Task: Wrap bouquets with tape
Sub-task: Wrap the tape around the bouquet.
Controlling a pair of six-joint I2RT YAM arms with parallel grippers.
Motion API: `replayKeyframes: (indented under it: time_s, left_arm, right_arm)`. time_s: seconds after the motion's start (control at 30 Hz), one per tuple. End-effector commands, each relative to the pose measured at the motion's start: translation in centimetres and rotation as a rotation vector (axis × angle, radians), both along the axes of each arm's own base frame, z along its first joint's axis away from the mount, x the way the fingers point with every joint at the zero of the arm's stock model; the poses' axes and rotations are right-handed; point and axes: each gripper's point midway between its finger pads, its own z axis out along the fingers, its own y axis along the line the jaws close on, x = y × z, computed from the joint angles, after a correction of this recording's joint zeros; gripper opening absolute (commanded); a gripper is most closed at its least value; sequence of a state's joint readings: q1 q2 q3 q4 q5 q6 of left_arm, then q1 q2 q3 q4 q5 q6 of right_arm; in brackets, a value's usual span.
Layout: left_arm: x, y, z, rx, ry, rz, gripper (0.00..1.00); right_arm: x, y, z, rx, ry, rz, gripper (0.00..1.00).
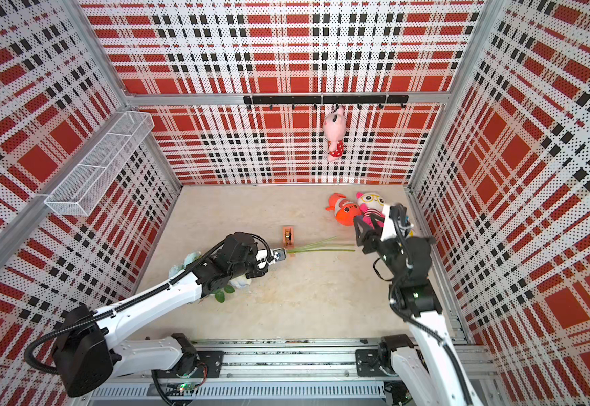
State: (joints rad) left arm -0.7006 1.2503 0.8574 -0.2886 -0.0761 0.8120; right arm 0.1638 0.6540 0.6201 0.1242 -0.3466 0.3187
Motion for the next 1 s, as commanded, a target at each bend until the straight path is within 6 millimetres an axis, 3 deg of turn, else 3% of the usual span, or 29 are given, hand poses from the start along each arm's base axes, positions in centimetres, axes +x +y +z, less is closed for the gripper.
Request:
replayKeyframes:
  time_s: [0.0,0.17,0.27,0.37,0.5,0.73,0.97]
  left_arm:
    - [1.1,0.0,1.9,-0.026,-0.007,0.013,0.00]
    - [1.5,-1.1,3.5,-0.049,0.024,0.004,0.00]
    - [1.1,-1.2,3.6,-0.050,0.064,-0.018,0.00]
    - [1.0,-1.3,4.0,-0.066,0.069,-0.027,0.00]
    - [0.7,-1.6,4.1,-0.076,0.081,-0.049,0.00]
    - [0.7,-1.5,4.1,-0.090,0.093,-0.069,0.00]
    - [1.2,-1.3,3.8,-0.093,0.102,-0.049,0.00]
  right_arm:
    - [-3.4,6.0,-2.6,0.003,-0.062,0.266,0.70]
    - [-4.8,14.4,-8.2,-0.154,-0.036,0.441,0.76]
    - [-3.0,17.3,-10.5,-0.207,-0.009,0.483,0.77]
    - [-0.8,18.7,-12.1,-0.255,-0.009,0.465,0.78]
    - [1.2,19.2,-13.1,-0.285,-0.022,0.407,0.79]
    - [1.6,19.5,-13.6,-0.266,-0.072,0.399,0.79]
    - [1.0,21.6,-15.4,-0.283,-0.010,0.527,0.50]
